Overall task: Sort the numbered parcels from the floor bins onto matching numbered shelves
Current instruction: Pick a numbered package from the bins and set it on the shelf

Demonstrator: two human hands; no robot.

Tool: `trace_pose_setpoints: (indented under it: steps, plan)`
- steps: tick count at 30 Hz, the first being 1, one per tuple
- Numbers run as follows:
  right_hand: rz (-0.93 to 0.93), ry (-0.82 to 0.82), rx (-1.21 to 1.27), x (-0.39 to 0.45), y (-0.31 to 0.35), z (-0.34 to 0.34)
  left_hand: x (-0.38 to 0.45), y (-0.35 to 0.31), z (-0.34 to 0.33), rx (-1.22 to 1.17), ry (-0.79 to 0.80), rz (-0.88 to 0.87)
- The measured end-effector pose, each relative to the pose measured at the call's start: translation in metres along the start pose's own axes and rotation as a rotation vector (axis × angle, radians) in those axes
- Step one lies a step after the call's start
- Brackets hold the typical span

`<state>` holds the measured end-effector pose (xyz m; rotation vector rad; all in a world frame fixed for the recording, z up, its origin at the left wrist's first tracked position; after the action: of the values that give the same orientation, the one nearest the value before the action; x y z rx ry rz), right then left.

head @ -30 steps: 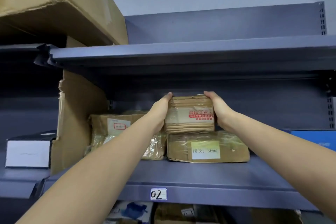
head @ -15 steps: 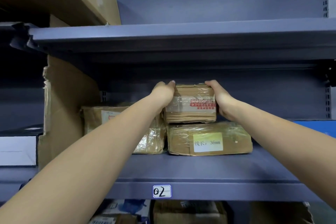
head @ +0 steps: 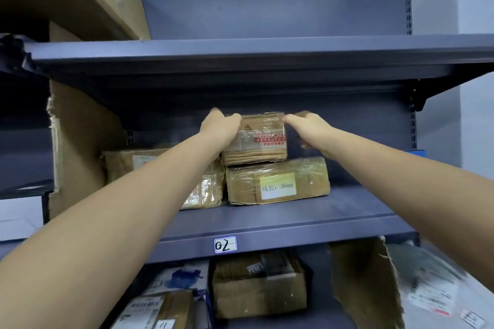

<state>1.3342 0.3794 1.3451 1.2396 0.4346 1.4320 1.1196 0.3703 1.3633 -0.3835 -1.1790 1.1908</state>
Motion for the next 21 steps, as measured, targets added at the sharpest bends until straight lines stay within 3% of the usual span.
trace_pose_setpoints:
  steps: [6,14,21]
  plan:
    - [0.093,-0.068,-0.26,-0.055,0.015,0.037,-0.05,-0.027,0.0,0.128,0.01,-0.201]
    - [0.099,-0.108,-0.514,-0.145,-0.003,0.101,-0.119,-0.072,-0.066,0.147,0.255,-0.402]
    - [0.005,-0.066,-0.683,-0.226,-0.06,0.165,-0.188,-0.107,-0.154,0.125,0.469,-0.508]
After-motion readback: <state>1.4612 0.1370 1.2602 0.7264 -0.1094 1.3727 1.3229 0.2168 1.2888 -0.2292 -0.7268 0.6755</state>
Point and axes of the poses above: each hand's wrist, its own x-axis towards the middle knuckle, its own z-axis out of the back of the hand, y = z × x, the point moved 8 cm from there along x, towards the middle knuckle, and after that the axes turned 1 degree about y, right-handed, at the moved point
